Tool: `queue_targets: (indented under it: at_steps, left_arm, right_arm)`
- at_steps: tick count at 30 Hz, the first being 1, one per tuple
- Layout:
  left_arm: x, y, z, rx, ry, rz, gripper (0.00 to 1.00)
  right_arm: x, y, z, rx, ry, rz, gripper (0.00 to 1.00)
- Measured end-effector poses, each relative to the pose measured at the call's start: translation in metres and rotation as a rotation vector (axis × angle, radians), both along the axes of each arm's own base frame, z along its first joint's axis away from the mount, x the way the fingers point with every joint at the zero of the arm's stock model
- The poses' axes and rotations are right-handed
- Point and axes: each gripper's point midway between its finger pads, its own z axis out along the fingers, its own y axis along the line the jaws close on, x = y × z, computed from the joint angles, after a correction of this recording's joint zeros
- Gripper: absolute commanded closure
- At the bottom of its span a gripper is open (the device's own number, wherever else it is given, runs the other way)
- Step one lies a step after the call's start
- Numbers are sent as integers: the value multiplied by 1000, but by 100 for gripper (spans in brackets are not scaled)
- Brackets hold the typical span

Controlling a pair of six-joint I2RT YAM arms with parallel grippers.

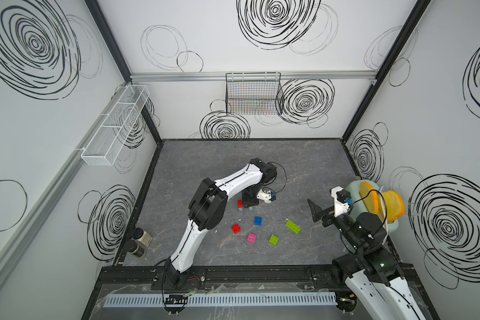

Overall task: Assemble a giraffe with lego
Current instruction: Place the lego brick at the center of the board.

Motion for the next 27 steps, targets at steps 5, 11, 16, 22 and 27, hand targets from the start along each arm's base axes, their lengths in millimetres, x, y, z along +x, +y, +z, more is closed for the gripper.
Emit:
queue_targets:
  at_steps: [5,11,16,22,27]
  left_arm:
    - [-2,0,-5,24,2,3,100]
    - [-4,-2,-10,32,-13,23,98]
    - [-5,-2,-10,42,-22,24,92]
    - [-5,-2,-10,45,-26,26,65]
    - [-2,-6,-16,28,-40,35,2]
  right_arm:
    - [0,0,1,2,-5,-1,1]
    - [-1,0,3,6,-11,4,1]
    - [-2,1,5,9,-18,14,1]
    - [-2,1,6,5,-25,15,1]
    - [-3,1,6,4,-26,18,1]
